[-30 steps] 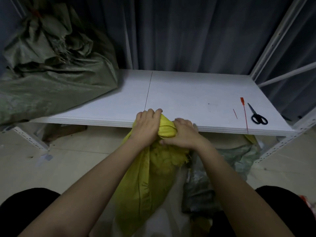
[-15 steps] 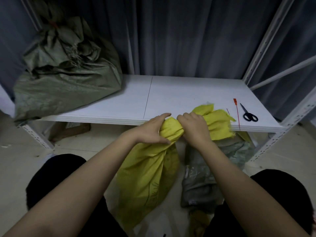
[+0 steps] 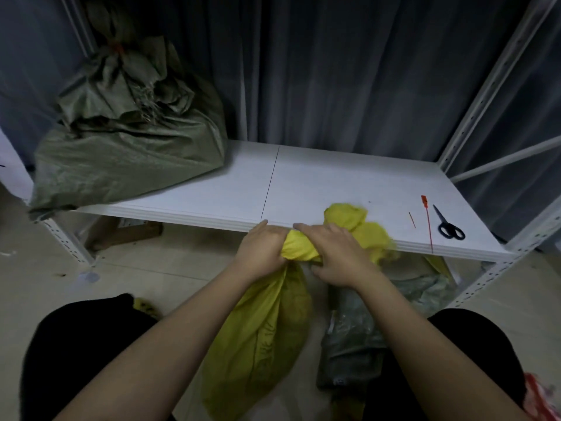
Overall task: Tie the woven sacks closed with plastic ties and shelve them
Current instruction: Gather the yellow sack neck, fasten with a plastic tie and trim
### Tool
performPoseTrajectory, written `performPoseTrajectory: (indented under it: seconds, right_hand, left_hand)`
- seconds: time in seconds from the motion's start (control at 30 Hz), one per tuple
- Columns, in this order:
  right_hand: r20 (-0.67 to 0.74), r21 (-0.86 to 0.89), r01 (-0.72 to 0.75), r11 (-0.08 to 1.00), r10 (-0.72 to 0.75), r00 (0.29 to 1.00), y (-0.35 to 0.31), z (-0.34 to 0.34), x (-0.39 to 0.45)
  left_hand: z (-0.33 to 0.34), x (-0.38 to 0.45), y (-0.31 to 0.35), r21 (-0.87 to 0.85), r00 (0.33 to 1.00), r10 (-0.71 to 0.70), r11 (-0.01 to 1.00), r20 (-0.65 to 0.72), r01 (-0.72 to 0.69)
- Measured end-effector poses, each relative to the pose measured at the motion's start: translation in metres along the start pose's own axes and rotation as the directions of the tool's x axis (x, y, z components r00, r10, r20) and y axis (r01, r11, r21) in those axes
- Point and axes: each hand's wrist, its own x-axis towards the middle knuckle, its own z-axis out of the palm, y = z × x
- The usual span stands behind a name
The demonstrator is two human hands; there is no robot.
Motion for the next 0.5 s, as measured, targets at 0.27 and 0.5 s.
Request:
performPoseTrajectory:
  seconds: [0.27,0.5]
  right_hand:
    - [0.198,0.231,-0.321,0.918,0.279,0.940,0.001,0.028,0.000]
    - [0.364,0.345,-0.404,0.847,0.276,0.890,-0.006,0.033,0.001]
  left_hand:
    - [0.010,0.005,-0.016,0.316,0.996,0.023,0.949,-0.089,0.006]
    - [0.016,0.014,-0.026,0.365,0.987,0.062,0.931,-0.150,-0.003]
